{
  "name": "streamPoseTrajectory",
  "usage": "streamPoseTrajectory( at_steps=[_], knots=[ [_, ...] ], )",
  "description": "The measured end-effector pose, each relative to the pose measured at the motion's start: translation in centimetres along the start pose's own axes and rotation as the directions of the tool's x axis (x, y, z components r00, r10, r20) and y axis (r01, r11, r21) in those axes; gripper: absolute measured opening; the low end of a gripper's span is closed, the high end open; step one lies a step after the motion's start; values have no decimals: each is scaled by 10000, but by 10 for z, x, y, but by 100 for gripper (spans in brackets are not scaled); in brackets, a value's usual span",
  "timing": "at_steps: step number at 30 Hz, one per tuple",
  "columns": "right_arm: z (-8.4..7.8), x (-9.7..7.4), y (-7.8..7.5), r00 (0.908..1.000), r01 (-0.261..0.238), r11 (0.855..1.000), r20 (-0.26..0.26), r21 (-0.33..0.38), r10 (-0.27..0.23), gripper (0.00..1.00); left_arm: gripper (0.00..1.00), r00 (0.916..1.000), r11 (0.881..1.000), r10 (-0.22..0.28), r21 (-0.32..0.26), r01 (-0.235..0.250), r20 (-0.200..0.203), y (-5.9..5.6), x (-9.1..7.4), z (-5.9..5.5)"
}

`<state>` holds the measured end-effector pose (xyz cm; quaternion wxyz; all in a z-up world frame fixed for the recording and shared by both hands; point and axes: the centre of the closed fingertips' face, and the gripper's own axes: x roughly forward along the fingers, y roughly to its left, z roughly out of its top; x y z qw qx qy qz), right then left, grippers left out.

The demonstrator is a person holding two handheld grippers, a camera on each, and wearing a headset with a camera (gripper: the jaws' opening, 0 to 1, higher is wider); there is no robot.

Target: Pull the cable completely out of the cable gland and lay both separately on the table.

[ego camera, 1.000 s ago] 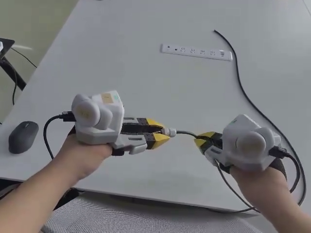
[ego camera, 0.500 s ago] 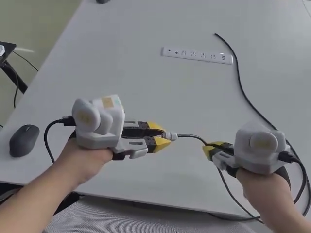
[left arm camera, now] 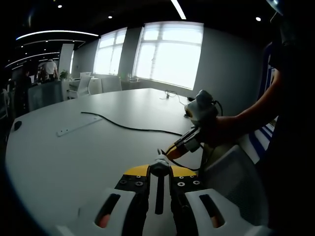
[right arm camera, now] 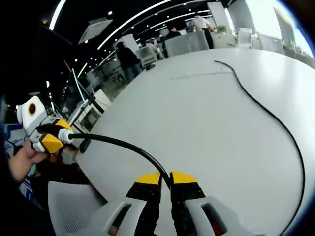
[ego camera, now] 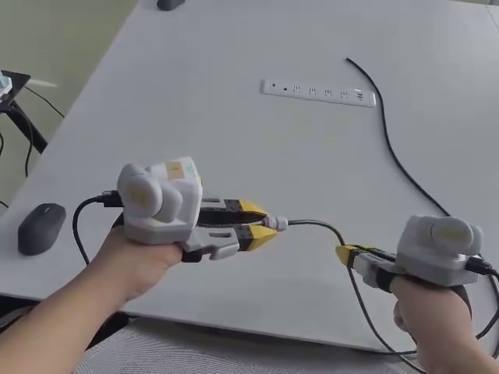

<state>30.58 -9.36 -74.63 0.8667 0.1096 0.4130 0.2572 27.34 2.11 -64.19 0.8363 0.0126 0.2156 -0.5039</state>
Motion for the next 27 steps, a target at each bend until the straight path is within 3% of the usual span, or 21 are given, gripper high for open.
streamPoseTrajectory(
  at_steps=[12,15,20,22,24,25,27],
  knots=[
    [-1,1,3,10000,38,9985,9,-537,-38,2,15,10000,10000,56,-68,-56,69,0,-1,1],
    [-1,-1,7,10000,38,9939,-17,-1107,-41,2,15,9999,9999,101,-98,-100,109,0,-2,3],
    [-4,-1,6,9993,257,9672,-203,-2529,-318,2,15,9998,9997,190,-145,-189,79,0,-3,2],
    [-3,-2,8,9994,220,9500,-173,-3115,-288,4,15,9997,9997,207,-157,-205,102,0,-3,3],
    [1,-3,19,9998,-166,9498,31,-3123,185,15,15,9997,9996,237,-167,-236,64,1,-3,2],
    [0,-5,21,9999,-149,9429,-1,-3327,158,20,15,9996,9995,271,-189,-271,34,2,-3,1],
    [3,-10,24,10000,-63,9010,22,-4337,80,20,15,9996,9995,271,-187,-270,42,2,-4,1]
  ],
)
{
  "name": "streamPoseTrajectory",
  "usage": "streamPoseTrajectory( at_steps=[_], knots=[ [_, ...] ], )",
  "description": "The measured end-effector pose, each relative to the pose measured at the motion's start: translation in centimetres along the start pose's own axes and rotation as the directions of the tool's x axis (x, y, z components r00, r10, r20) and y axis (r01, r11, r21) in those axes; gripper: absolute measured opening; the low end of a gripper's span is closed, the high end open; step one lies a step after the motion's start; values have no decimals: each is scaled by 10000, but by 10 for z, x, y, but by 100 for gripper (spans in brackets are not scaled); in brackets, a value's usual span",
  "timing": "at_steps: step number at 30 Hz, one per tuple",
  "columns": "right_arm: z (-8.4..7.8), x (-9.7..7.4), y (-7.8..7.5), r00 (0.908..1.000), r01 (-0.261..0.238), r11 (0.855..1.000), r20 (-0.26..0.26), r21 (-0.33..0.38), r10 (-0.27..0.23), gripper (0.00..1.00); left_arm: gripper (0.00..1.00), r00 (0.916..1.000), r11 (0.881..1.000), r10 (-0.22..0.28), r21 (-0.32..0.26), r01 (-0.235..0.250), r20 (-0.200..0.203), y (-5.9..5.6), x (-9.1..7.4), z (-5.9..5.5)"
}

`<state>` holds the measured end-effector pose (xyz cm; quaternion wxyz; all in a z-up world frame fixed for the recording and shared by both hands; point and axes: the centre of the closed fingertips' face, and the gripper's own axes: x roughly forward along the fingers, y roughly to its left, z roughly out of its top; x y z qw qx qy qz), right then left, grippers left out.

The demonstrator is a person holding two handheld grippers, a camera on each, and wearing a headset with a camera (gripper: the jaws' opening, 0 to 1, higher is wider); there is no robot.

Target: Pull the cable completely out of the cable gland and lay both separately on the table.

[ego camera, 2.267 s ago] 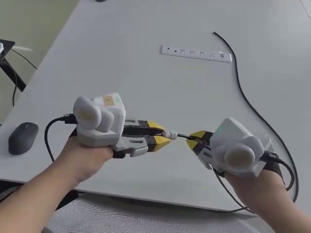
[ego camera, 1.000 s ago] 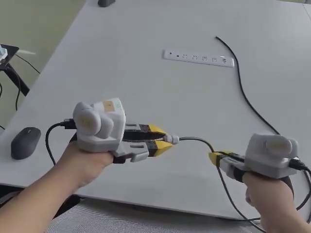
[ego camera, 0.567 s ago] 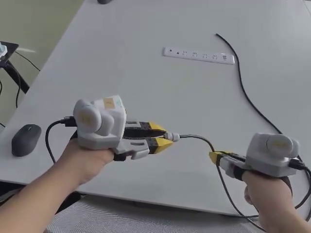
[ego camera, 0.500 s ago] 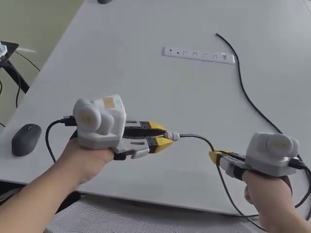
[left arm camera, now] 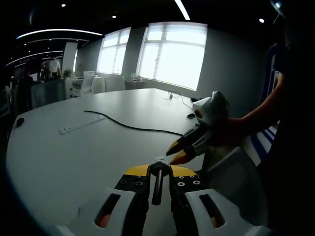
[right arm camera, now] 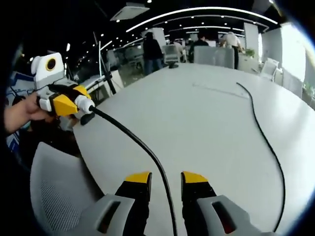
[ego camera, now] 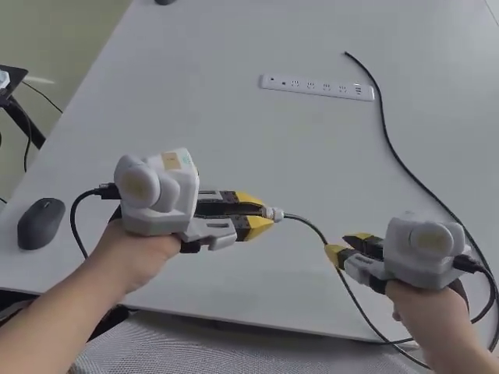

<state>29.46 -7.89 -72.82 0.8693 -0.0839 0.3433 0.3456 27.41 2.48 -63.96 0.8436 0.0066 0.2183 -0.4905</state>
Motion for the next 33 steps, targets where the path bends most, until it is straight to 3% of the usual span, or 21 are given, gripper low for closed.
streamPoseTrajectory(
  at_steps=[3,7,10,12,19,25,29,33],
  knots=[
    [14,-6,10,9992,-147,9944,353,-1045,185,24,15,10000,10000,5,-16,-5,2,0,-1,0],
    [37,-11,25,9960,-265,9652,751,-2602,476,26,15,10000,10000,-22,-46,22,-9,-1,0,0],
    [51,-9,40,9960,-210,9024,691,-4305,562,26,15,10000,10000,-40,-80,40,-8,-1,1,0],
    [59,-8,51,9945,-300,8717,729,-4892,751,25,15,10000,9999,-50,-97,50,-5,-1,1,0],
    [71,-3,74,9902,-555,7974,692,-6010,1211,18,15,9999,9999,-100,-93,100,9,-3,1,1],
    [74,-1,80,9887,-641,7735,649,-6305,1348,13,15,9998,9996,-143,-246,146,132,-4,1,2],
    [76,-1,85,9854,-764,7731,709,-6297,1551,10,15,9998,9996,-169,-208,171,110,-5,1,2],
    [77,0,90,9835,-833,7626,702,-6415,1665,4,15,9998,9996,-190,-207,192,108,-5,1,2]
  ],
)
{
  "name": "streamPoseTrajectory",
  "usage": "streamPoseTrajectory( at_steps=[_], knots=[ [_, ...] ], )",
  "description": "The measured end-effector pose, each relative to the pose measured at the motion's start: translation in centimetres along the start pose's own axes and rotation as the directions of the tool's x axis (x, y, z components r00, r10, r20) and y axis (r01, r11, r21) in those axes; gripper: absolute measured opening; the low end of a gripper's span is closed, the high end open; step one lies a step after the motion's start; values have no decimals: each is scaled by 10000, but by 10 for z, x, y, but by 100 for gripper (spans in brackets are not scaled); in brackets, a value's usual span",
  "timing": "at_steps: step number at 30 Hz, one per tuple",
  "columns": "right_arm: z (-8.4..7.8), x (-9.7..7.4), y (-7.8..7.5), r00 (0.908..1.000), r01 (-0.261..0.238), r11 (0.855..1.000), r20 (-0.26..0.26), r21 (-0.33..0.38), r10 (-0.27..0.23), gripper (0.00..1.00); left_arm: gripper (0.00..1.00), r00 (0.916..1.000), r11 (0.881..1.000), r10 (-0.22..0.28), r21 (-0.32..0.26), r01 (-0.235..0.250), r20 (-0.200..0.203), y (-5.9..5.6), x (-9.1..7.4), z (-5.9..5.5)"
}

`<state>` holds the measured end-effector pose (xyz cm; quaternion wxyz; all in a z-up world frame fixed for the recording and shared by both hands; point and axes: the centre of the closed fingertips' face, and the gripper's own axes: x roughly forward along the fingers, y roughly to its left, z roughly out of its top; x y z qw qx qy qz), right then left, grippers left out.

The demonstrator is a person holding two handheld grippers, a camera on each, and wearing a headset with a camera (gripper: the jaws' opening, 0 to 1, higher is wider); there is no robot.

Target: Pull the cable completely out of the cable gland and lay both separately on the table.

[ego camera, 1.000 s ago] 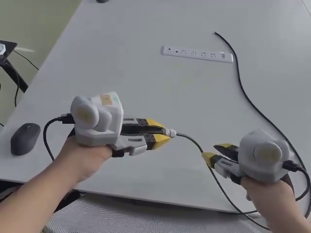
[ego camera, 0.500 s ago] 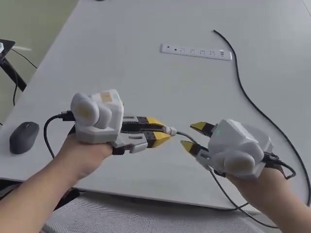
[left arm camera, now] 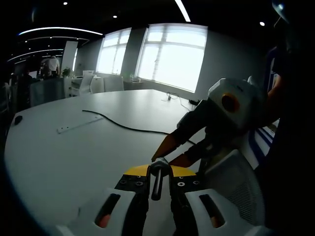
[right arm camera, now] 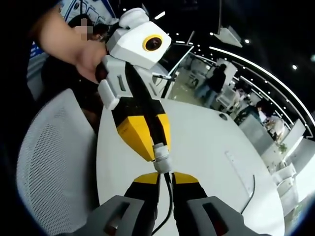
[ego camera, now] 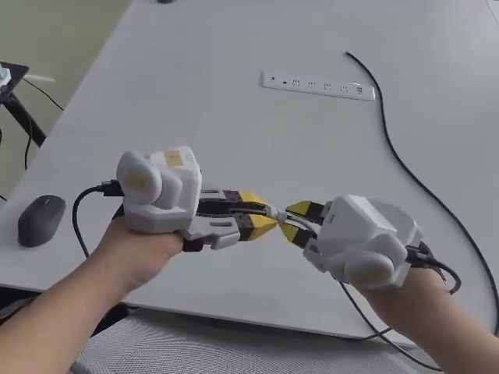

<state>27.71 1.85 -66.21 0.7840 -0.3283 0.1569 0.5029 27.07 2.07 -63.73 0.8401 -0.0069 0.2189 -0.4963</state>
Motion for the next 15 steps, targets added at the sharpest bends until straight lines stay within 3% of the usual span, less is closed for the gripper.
streamPoseTrajectory(
  at_steps=[15],
  knots=[
    [-1,-1,1,9997,84,9987,208,502,-95,0,15,10000,10000,-57,47,57,9,-3,-1,0]
  ],
)
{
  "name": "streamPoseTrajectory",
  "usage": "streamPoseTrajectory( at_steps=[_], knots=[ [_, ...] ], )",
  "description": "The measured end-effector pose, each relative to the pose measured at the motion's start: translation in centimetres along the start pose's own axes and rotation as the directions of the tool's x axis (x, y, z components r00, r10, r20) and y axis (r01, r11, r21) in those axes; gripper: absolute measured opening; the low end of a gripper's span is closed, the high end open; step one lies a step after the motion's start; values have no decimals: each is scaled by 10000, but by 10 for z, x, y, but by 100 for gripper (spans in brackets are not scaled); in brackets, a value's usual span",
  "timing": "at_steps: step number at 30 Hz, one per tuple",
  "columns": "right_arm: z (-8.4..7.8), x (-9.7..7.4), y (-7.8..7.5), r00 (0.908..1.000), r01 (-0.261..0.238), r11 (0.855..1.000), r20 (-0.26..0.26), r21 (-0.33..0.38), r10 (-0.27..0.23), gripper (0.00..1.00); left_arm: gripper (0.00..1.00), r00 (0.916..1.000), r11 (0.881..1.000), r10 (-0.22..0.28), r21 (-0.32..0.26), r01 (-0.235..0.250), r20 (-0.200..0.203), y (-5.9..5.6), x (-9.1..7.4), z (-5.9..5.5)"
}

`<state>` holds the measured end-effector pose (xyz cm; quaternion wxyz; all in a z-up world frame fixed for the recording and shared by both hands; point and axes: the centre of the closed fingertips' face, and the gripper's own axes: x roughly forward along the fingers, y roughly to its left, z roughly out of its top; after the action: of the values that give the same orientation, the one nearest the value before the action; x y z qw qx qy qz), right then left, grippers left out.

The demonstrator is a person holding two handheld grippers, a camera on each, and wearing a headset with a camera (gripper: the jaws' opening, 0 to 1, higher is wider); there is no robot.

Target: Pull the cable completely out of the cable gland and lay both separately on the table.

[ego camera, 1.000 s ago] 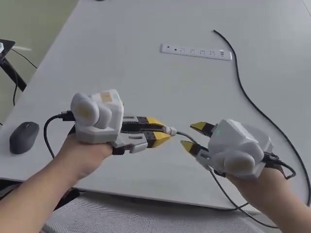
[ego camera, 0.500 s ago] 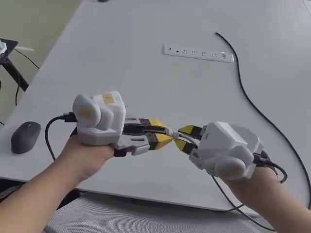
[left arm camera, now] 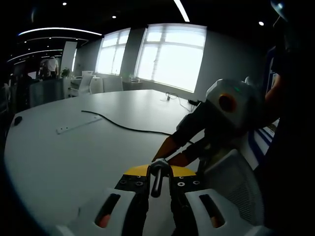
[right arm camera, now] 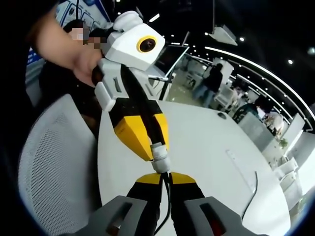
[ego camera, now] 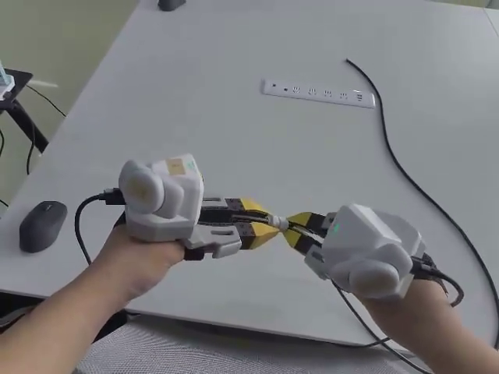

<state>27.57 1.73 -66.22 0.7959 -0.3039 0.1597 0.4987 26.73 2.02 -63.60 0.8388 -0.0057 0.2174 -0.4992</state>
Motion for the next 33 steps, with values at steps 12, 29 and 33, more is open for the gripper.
streamPoseTrajectory(
  at_steps=[12,29,33],
  knots=[
    [-20,1,-5,9989,72,9973,-463,737,-38,0,15,9999,10000,82,-12,-82,95,2,-4,1],
    [-71,-6,-13,9932,471,9668,-1146,2513,-186,0,15,9994,9996,265,-115,-263,227,7,-6,3],
    [-75,-7,-12,9918,518,9644,-1259,2592,-194,0,15,9993,9995,308,-120,-305,231,7,-7,3]
  ],
)
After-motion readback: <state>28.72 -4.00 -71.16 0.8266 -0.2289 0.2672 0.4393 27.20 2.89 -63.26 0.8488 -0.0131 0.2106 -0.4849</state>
